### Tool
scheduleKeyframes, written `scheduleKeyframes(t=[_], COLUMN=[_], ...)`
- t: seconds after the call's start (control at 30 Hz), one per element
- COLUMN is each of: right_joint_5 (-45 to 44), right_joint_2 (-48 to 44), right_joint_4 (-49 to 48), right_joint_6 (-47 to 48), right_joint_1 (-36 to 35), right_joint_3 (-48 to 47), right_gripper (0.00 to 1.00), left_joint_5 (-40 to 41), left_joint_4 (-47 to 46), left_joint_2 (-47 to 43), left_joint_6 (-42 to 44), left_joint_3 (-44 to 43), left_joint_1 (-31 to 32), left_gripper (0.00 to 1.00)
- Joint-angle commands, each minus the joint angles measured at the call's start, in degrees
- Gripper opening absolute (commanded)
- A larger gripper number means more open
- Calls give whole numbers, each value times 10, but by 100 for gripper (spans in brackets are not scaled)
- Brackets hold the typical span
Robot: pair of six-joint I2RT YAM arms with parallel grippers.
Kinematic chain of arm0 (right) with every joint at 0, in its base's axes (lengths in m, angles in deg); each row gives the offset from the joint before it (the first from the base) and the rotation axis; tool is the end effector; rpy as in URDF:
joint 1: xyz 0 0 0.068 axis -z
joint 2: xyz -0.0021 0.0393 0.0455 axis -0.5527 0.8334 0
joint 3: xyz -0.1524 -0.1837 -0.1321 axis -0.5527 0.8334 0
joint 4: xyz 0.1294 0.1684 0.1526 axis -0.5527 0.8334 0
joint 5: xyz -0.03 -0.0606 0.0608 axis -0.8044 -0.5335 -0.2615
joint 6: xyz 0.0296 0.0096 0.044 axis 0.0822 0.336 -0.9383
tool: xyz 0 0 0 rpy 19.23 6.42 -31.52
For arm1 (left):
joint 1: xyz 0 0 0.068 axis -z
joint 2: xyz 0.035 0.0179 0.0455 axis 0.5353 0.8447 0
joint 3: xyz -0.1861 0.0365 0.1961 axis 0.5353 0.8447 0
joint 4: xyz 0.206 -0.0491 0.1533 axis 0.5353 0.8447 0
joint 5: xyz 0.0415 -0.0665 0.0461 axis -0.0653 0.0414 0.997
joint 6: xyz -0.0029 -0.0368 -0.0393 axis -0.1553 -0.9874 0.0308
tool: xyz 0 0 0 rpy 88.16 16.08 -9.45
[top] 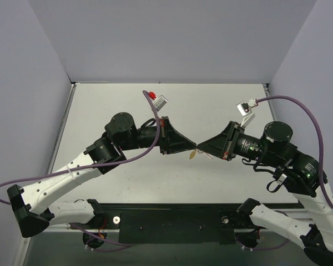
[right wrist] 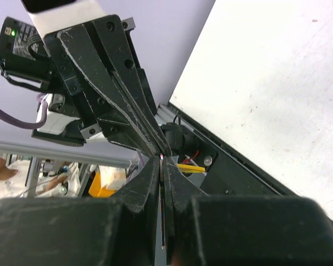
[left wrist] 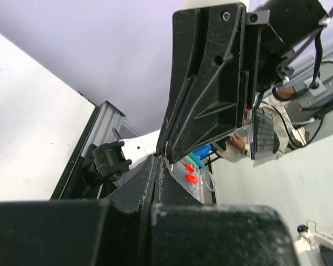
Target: Remove the keys from the keyring
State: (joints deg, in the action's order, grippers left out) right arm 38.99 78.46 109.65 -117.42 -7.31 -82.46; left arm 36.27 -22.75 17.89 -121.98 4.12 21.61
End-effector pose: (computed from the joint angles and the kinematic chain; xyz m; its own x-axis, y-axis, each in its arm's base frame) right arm 0.0965 0.1036 0.4764 -0.6998 0.3020 -0.6473 -0.5903 0.2657 0.7622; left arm 0.1380 -0.2205 0.4309 -0.7519 -0.1257 -0.6471 0.6518 0.0054 -0.7584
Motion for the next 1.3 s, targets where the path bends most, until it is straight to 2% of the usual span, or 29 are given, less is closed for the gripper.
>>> scheduleKeyframes(t=[0.0,0.3,0.47,0.6,0.83,0.97,1.03,1.07,1.13,1.17,1.27], right_joint_5=[-73,-129,-150,-161,-168,-172,-173,-173,-176,-177,-176], right_joint_2=[-3,-18,-29,-31,-32,-39,-44,-47,-54,-57,-63], right_joint_4=[-39,-66,-97,-117,-134,-124,-117,-113,-109,-106,-95], right_joint_6=[-13,-26,-42,-49,-57,-54,-52,-52,-51,-50,-47], right_joint_1=[1,2,0,0,-1,-1,-1,-1,-1,-2,-1], right_joint_3=[14,28,58,76,94,95,98,101,105,105,105], right_gripper=[0,0,0,0,0,0,0,0,0,0,0], left_joint_5=[92,176,259,295,329,338,339,340,342,343,338], left_joint_4=[-10,-54,-89,-98,-86,-44,-20,-10,2,7,28], left_joint_2=[10,11,-7,-14,-10,-11,-15,-19,-29,-35,-45], left_joint_6=[-3,-40,-64,-74,-79,-56,-39,-31,-12,-5,8], left_joint_3=[-56,-41,-12,4,2,-12,-17,-17,-16,-15,-14], left_joint_1=[42,71,89,99,107,107,107,107,106,104,91], left_gripper=[0,0,0,0,0,0,14,39,67,74,77])
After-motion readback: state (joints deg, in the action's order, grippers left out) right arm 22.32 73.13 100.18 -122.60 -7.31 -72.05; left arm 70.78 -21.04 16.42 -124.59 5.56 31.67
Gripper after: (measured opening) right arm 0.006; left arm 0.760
